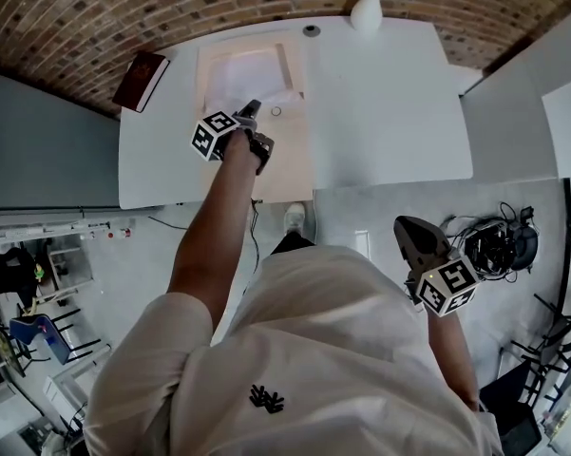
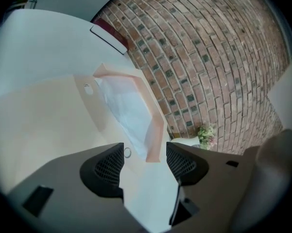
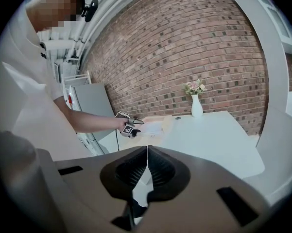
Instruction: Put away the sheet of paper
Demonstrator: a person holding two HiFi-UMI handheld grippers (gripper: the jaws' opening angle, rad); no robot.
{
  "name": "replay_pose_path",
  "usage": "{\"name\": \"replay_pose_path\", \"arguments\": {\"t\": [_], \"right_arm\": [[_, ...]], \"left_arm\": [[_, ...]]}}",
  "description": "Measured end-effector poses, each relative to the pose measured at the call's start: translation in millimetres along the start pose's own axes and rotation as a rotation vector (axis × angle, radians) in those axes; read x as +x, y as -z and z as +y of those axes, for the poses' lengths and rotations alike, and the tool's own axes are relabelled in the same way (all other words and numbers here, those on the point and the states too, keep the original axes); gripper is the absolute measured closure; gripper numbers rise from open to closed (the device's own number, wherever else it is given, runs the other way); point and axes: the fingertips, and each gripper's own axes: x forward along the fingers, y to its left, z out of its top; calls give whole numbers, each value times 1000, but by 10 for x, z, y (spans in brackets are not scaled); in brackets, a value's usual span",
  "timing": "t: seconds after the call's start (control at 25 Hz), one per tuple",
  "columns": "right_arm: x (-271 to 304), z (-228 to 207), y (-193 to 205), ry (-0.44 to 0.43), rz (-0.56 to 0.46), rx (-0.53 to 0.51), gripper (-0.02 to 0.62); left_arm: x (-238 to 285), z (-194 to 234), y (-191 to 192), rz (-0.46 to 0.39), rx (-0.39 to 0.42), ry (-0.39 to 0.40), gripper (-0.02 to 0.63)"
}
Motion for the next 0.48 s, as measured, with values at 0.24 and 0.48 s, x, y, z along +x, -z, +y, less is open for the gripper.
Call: {"name": "replay_pose_path", "arguments": {"t": [0.24, 0.48], "right_arm": [[-255, 72, 92, -44, -19, -29, 566], [-529, 135, 249, -81, -20, -32, 566]], "left_arm": [[-433, 23, 305, -4, 37, 34, 351], [-896, 19, 643, -21, 86, 67, 476]]}}
